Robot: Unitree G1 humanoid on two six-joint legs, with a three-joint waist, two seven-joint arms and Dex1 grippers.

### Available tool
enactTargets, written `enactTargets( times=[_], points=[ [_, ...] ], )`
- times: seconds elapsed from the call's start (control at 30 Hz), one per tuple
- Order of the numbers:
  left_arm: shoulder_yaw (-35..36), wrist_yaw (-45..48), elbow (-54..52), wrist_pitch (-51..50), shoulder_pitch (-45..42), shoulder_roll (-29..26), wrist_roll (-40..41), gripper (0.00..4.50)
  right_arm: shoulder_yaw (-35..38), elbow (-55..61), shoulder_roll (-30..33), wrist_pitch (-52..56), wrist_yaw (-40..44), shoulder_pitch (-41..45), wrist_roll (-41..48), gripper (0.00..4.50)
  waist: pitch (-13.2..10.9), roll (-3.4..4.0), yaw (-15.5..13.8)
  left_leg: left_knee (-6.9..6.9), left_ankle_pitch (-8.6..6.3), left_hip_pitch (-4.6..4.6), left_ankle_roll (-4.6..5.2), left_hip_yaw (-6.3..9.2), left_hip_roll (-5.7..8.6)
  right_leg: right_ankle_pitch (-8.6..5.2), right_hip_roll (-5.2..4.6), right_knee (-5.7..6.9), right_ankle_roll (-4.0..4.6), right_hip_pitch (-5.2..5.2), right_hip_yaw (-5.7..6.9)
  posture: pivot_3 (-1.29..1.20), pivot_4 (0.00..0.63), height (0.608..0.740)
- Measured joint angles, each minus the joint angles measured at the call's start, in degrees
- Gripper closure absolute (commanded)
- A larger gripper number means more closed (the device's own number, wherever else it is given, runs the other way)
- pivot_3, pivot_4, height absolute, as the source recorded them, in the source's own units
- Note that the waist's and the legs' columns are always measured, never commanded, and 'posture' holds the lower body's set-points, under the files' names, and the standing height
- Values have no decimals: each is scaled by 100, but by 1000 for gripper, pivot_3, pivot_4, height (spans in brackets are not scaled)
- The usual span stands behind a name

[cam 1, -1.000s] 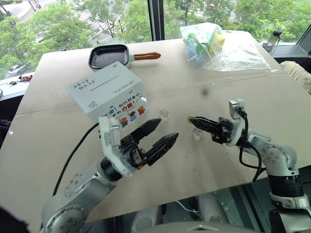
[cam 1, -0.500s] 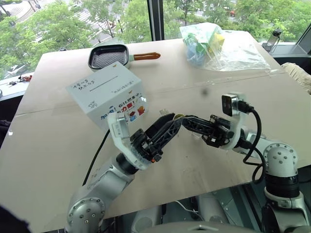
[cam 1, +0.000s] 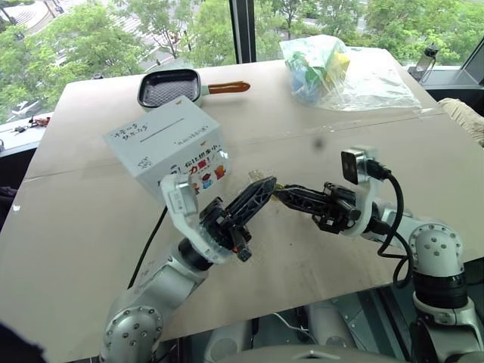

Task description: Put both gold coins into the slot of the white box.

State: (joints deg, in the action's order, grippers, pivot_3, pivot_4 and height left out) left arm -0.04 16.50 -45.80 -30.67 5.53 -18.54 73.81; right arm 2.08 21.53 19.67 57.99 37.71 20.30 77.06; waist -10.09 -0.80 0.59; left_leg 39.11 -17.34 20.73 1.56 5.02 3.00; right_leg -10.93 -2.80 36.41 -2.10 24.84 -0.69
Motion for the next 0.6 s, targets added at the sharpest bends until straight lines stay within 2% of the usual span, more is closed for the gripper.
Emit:
enactTargets(
  times=[0.37, 0.4, 0.43, 0.47, 0.6],
  points=[
    [-20, 29, 6, 1, 7, -192, 163, 4486, -62, 0, 66, -8, 57, 50, -12, 4500, 0, 0, 1, -1, 0, 1, 0, 1, 0, 0, 0, -2, 0, 0, 0, 0, 150, 721],
    [-19, 31, 22, 6, 8, -197, 185, 4500, -75, 0, 64, -23, 57, 59, -33, 4014, 0, 0, 1, -1, 0, 0, 0, 1, 0, 0, 0, -2, 0, 0, 0, 0, 150, 721],
    [-15, 31, 35, 13, 11, -200, 191, 4500, -96, 0, 65, -47, 57, 69, -63, 3869, 0, 0, 1, -1, 0, 1, 0, 1, 0, 0, 0, -2, -1, 0, 0, 0, 150, 721],
    [-14, 40, 37, 25, 11, -199, 202, 4500, -111, 0, 70, -56, 56, 79, -100, 3536, 0, 0, 1, -1, 0, 1, 0, 1, 0, 0, 0, -2, 0, 0, 0, 0, 150, 721],
    [12, 48, 47, 81, 142, -200, 295, 4500, -166, 4, 6, -96, 44, 104, -141, 1822, 0, 0, 12, -2, -1, 1, 1, 0, -2, 0, -4, -6, 0, 0, -2, 0, 150, 721]
  ],
)
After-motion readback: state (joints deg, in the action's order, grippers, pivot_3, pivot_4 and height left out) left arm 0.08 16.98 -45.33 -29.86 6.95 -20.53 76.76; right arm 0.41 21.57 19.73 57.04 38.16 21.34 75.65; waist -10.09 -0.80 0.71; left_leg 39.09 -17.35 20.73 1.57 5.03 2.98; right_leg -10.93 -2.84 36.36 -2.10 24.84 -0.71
